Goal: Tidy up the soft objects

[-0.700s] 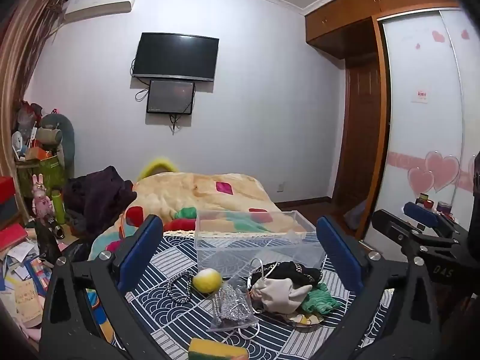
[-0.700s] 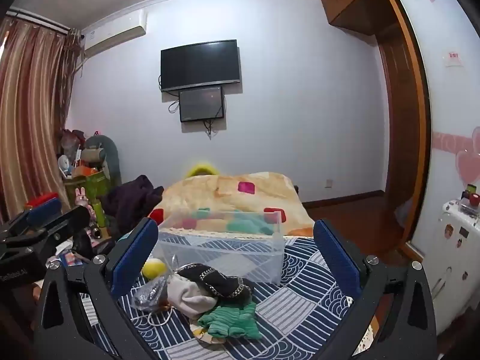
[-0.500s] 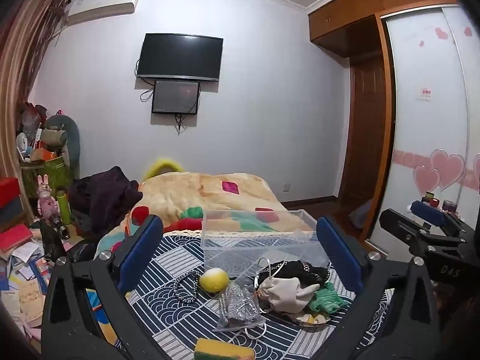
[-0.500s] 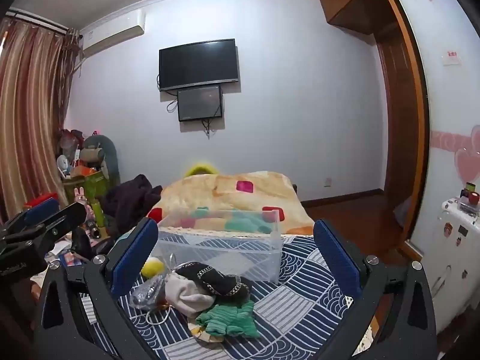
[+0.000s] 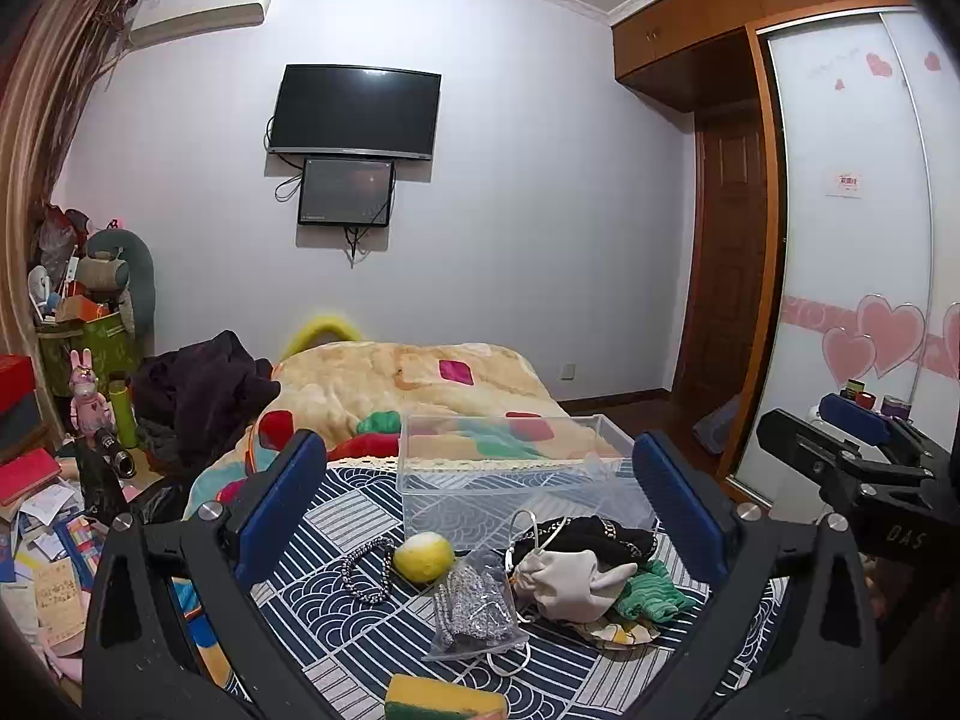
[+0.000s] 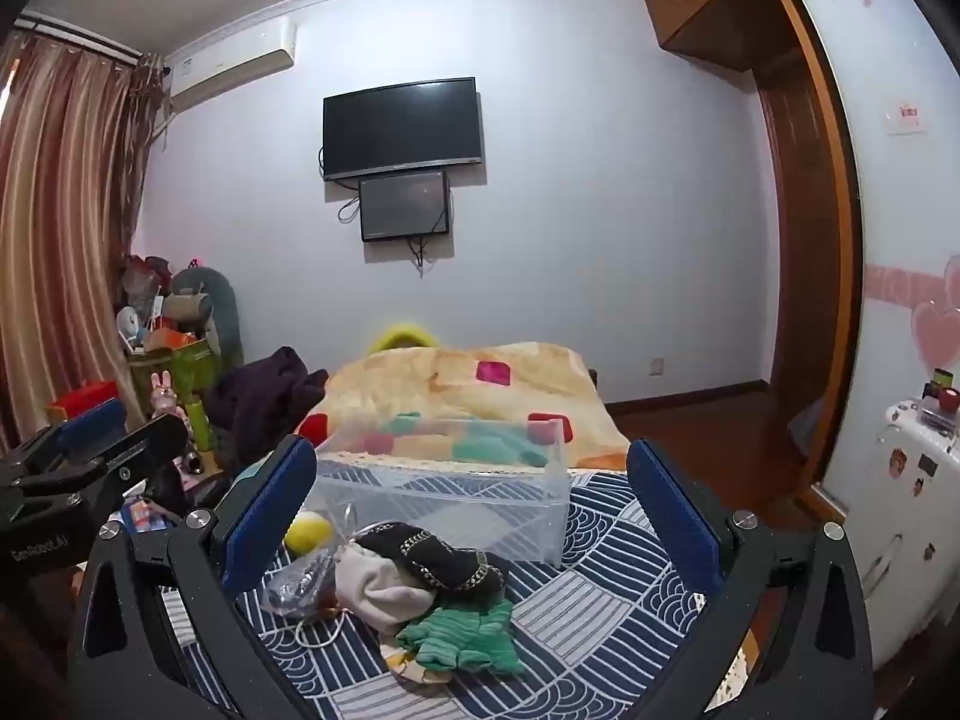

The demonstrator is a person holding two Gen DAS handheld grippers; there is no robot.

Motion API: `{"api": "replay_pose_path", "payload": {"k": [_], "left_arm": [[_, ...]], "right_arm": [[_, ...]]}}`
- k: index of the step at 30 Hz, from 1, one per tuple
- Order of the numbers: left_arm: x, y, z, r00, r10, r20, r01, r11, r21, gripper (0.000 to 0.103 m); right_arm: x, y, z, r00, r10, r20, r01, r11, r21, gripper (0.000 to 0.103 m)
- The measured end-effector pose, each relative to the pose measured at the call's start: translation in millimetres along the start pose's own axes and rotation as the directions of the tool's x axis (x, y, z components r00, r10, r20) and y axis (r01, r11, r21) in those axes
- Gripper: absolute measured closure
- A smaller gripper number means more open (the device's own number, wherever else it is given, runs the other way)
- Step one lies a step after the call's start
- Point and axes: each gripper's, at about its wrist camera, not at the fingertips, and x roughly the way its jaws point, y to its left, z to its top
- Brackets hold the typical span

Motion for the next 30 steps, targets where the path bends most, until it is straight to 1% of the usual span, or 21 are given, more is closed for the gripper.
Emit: {"api": "replay_pose_path", "payload": {"k": [12, 30], "left_arm": [[-0.5, -6.6, -0.5, 1.0, 0.003, 0.005, -0.004, 1.0, 0.022, 0.0], [-1.0, -4.5, 0.5, 1.0, 0.005, 0.011, -0.006, 1.0, 0.013, 0.0]], "right_arm": [[0.5, 0.1, 1.9, 1.0, 0.009, 0.009, -0.008, 1.0, -0.006, 0.0], [-1.1, 1.2, 1.8, 1.0, 0.017, 0.013, -0.017, 1.0, 0.0, 0.0]]}}
